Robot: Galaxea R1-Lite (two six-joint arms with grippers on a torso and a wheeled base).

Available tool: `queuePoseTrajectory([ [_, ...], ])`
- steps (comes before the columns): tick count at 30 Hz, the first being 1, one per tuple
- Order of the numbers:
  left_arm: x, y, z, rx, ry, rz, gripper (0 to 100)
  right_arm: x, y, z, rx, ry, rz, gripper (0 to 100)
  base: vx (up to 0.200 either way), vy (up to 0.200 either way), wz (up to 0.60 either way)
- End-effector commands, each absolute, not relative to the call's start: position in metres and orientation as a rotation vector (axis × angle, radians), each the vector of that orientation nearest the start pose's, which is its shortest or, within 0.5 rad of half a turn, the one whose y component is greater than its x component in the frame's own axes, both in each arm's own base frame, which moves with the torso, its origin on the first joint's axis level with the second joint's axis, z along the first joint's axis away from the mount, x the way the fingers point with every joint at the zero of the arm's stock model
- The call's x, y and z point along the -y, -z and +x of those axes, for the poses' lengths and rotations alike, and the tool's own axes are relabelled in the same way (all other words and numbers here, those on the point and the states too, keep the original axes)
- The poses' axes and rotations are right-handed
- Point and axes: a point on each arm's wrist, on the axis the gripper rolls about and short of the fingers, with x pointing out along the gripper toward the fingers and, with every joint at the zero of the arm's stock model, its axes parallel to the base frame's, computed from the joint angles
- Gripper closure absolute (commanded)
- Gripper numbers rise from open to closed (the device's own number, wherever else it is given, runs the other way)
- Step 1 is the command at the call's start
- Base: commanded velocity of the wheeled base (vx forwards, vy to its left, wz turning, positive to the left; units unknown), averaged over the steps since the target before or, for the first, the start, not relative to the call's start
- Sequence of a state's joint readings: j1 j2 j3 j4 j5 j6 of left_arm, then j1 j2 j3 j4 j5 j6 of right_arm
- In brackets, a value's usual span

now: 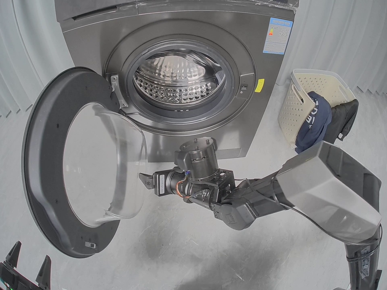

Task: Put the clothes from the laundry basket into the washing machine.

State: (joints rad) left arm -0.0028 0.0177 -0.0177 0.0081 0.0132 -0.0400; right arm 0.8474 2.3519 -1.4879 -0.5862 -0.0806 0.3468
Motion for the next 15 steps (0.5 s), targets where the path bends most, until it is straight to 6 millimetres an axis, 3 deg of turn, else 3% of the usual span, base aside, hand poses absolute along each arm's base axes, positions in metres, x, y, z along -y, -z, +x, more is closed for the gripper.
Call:
queuePoseTrajectory([
  [1,0.000,-0.076,-0.023,-0.009,-0.011,-0.041,0,-0.372,-0.082,0.324,-0.395,-0.715,0.193,0,0.000,0.000,0.00],
  [4,0.000,-0.076,-0.023,-0.009,-0.011,-0.041,0,-0.389,-0.084,0.317,-0.370,-0.754,0.215,0,0.000,0.000,0.00],
  [11,0.000,-0.076,-0.023,-0.009,-0.011,-0.040,0,-0.392,-0.109,0.331,-0.285,-0.735,0.257,0,0.000,0.000,0.00],
  [15,0.000,-0.076,-0.023,-0.009,-0.012,-0.040,0,-0.399,-0.101,0.333,-0.309,-0.731,0.242,0,0.000,0.000,0.00],
])
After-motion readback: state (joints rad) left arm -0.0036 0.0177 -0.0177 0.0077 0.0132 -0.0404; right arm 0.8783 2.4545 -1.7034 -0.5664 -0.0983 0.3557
